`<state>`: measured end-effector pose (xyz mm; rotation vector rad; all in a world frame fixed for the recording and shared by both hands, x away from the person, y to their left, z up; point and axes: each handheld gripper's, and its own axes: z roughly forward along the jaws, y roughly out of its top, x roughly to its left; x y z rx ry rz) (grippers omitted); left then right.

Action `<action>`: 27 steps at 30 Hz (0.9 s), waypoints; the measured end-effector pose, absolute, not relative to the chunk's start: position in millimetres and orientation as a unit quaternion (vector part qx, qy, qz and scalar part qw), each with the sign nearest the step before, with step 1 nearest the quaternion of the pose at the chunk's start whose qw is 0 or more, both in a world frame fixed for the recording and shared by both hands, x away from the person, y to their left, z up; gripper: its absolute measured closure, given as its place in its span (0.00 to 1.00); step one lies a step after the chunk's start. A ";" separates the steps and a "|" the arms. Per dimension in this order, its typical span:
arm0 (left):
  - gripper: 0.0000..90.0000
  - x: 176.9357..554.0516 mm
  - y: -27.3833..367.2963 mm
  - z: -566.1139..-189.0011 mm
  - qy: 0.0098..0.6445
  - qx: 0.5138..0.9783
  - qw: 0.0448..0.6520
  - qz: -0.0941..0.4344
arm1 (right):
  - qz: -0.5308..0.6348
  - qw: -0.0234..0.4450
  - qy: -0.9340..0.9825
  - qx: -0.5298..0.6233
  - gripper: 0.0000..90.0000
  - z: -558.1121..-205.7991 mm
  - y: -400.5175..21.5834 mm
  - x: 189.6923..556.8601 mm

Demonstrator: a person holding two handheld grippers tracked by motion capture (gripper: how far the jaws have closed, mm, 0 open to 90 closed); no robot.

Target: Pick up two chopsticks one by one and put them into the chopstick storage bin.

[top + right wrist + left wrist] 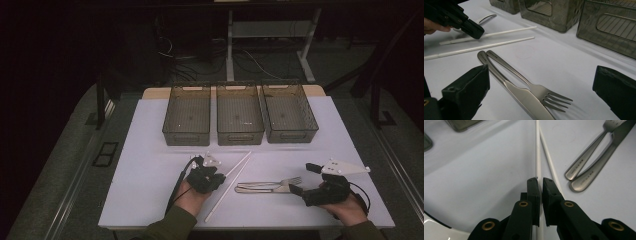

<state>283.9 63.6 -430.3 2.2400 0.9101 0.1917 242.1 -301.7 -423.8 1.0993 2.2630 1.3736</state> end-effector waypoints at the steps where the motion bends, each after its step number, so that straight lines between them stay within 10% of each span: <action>1: 0.93 284.1 64.2 -429.2 0.348 0.863 0.357 0.075 | 0.475 0.137 0.782 0.380 0.01 -423.7 -301.9 242.2; 27: 0.94 291.5 86.4 -381.3 0.299 0.809 0.499 0.084 | 0.475 0.134 0.782 0.381 0.01 -424.1 -302.0 242.7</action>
